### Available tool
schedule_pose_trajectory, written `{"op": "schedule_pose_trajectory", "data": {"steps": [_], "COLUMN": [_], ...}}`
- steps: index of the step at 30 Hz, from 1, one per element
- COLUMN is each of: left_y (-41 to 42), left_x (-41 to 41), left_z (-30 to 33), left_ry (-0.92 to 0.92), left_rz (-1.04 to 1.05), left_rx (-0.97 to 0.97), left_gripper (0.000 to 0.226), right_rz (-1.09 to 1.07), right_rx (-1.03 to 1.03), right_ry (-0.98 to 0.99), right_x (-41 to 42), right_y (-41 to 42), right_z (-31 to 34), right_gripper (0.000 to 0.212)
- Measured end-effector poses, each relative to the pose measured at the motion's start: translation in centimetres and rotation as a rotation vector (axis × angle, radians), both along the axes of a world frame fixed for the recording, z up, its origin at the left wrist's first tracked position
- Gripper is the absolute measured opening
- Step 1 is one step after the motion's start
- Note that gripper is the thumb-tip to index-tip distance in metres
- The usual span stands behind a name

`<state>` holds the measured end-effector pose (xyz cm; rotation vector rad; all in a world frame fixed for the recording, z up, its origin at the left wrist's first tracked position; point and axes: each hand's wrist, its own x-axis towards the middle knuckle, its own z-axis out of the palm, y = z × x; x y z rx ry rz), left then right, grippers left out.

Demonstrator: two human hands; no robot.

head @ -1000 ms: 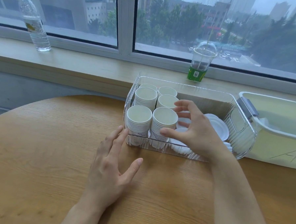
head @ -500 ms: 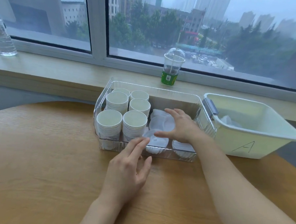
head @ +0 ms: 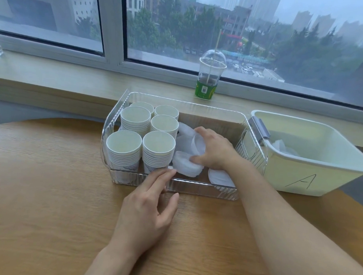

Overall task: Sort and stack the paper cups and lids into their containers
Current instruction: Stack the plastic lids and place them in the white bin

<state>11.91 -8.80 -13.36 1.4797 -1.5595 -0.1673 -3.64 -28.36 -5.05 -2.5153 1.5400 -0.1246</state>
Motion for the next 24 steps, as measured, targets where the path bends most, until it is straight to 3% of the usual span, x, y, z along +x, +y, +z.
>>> {"op": "schedule_pose_trajectory", "data": {"steps": [5, 11, 15, 18, 24], "left_y": [-0.1, 0.0, 0.2, 0.4, 0.6], "left_x": [0.0, 0.0, 0.1, 0.6, 0.8], "left_z": [0.0, 0.3, 0.6, 0.8, 1.4], "left_ry": [-0.008, 0.002, 0.034, 0.175, 0.231], "left_rz": [-0.001, -0.003, -0.035, -0.116, -0.206], "left_rx": [-0.001, 0.002, -0.008, 0.010, -0.008], "left_gripper": [0.049, 0.050, 0.068, 0.084, 0.083], "right_rz": [-0.001, -0.050, 0.006, 0.135, 0.194], "right_rx": [-0.029, -0.172, -0.260, -0.216, -0.071], "right_ry": [-0.018, -0.242, -0.337, -0.362, -0.226], "right_x": [-0.1, -1.6, -3.8, -5.6, -8.1], "right_y": [0.6, 3.3, 8.3, 13.3, 18.9], "right_z": [-0.2, 2.4, 4.9, 4.3, -1.9], "right_gripper": [0.076, 0.067, 0.062, 0.060, 0.057]}}
